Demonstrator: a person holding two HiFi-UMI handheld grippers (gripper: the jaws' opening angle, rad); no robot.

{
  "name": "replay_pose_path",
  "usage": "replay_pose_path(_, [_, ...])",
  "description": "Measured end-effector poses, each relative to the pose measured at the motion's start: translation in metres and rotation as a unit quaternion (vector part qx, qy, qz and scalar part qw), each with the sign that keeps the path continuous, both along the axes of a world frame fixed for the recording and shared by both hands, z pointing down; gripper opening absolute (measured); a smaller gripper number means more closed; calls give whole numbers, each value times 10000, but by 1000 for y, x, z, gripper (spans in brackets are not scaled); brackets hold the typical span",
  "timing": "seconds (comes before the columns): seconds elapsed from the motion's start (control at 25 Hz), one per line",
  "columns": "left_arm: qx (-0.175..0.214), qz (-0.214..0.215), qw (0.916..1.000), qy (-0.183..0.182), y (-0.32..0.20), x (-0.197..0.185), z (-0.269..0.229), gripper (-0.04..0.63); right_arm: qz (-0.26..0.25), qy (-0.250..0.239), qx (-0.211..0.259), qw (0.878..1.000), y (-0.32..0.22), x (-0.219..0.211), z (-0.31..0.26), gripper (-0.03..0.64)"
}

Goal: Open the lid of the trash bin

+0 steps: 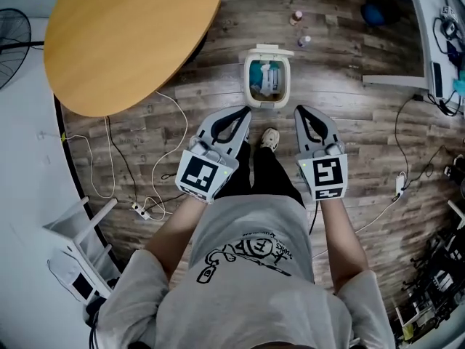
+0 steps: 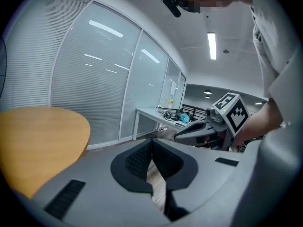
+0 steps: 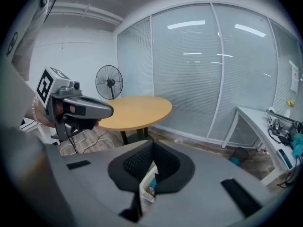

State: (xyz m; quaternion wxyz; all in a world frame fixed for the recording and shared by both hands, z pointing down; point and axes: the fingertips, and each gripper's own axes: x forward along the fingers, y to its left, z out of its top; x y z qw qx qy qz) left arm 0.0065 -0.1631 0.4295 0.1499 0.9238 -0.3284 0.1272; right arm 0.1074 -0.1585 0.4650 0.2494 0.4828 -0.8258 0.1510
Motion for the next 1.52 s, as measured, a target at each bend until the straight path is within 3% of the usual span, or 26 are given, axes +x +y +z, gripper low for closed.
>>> replay_pose_path(0.56, [643, 245, 9962, 535, 35, 0, -150, 20, 91, -675, 933, 9933, 31, -5, -160, 8])
replay_pose_path(0.88, [1157, 379, 9904, 652, 49, -6, -212, 20, 53, -871, 1541, 9842, 47, -13, -241, 8])
replay_pose_path(1.52, [1656, 588, 9802, 913, 76, -14, -289, 20, 69, -1111, 2070, 9720, 73, -25, -319, 8])
